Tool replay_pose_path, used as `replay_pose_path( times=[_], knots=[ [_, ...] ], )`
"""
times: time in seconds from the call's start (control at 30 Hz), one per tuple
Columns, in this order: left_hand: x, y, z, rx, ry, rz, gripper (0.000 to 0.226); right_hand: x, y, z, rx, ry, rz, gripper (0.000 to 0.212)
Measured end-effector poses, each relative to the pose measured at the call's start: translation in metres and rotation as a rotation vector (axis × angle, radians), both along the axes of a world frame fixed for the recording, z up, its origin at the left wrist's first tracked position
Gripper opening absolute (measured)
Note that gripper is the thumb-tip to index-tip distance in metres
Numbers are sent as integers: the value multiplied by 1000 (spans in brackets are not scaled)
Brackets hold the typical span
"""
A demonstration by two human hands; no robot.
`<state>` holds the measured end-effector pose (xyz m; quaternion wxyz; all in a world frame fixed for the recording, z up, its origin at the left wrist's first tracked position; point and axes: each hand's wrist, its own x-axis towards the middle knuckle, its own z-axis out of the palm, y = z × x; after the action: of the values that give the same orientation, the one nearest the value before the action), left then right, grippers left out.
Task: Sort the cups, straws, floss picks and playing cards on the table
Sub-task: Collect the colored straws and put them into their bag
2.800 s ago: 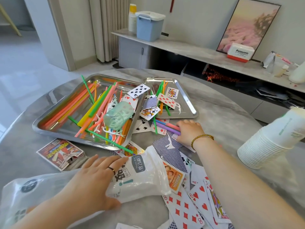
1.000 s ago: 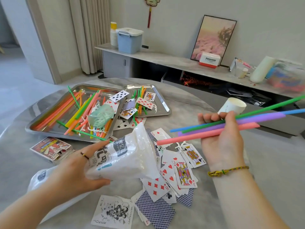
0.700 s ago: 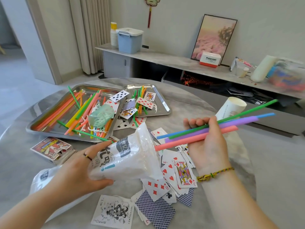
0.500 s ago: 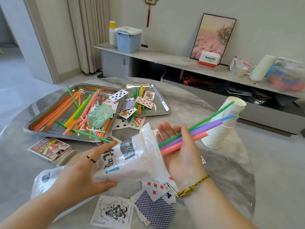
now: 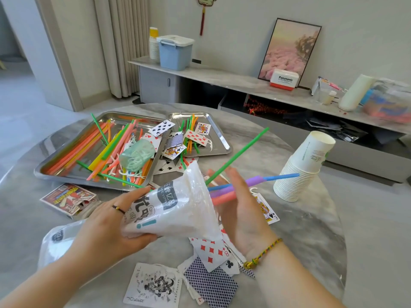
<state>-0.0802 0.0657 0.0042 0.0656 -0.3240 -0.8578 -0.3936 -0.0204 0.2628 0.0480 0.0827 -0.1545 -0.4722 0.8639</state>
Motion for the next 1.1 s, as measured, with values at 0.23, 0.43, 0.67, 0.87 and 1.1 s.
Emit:
replay_pose_path(
  times=[0.23, 0.43, 0.67, 0.87, 1.1],
  knots=[
    [2, 2, -1, -26, -15, -14, 80, -1, 25, 4, 74, 51, -295, 27],
    [1, 2, -4, -27, -9, -12, 79, 3, 3, -3, 422, -67, -113, 24],
    [-2, -2, -6, -32, -45, 17, 79, 1, 6, 0, 352, -36, -313, 13],
    [1, 1, 0, -86, -58, 24, 80, 5, 10, -1, 584, -13, -260, 25],
    [-9, -5, -7, -94, -67, 44, 81, 6, 3, -7, 728, 37, -56, 29]
  ],
)
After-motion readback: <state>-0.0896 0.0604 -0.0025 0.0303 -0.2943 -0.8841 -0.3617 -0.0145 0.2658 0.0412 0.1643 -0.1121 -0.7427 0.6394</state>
